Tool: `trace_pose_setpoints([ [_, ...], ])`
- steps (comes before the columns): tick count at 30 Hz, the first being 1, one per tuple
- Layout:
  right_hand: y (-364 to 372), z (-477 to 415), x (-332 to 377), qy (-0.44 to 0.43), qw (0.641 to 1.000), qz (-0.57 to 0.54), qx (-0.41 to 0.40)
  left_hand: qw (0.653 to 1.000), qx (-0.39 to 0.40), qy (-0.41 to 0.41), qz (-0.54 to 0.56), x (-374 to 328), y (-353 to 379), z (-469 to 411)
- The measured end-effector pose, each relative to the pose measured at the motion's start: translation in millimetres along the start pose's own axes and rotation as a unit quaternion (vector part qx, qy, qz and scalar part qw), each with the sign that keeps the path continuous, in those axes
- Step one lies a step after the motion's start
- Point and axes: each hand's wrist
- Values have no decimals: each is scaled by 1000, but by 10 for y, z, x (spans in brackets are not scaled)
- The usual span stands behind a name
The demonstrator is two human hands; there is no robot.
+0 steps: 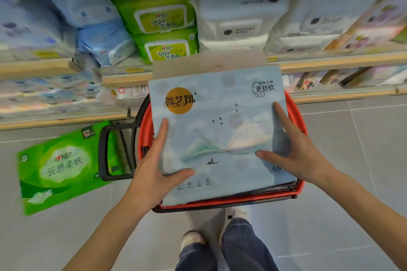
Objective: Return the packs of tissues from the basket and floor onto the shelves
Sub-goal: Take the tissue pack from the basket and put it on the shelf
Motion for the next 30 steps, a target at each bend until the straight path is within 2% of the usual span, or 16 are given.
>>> trace_pose_setpoints([
  [5,-462,185,920,-27,998,21,-51,999,-23,38,-4,-739,-695,269],
  [15,-1760,635,2868,-132,975,7,-179,975,-64,214,16,-2574,-1954,785],
  [21,-2447,937,3911,-223,943,13,-245,945,-136,298,17,-3546,-2636,1165],
  [26,-2956,1135,4704,-280,913,15,-298,918,-164,360,21,-4287,-3122,1500],
  [30,-3317,1206,5244,-346,878,10,-331,883,-199,424,31,-4859,-3455,1718],
])
Point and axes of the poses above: each hand's wrist, its own z-axis away from the middle knuckle, its own y-axis out of the palm, x = y × z, and after that the axes turned 8 degrees about -x, right-handed
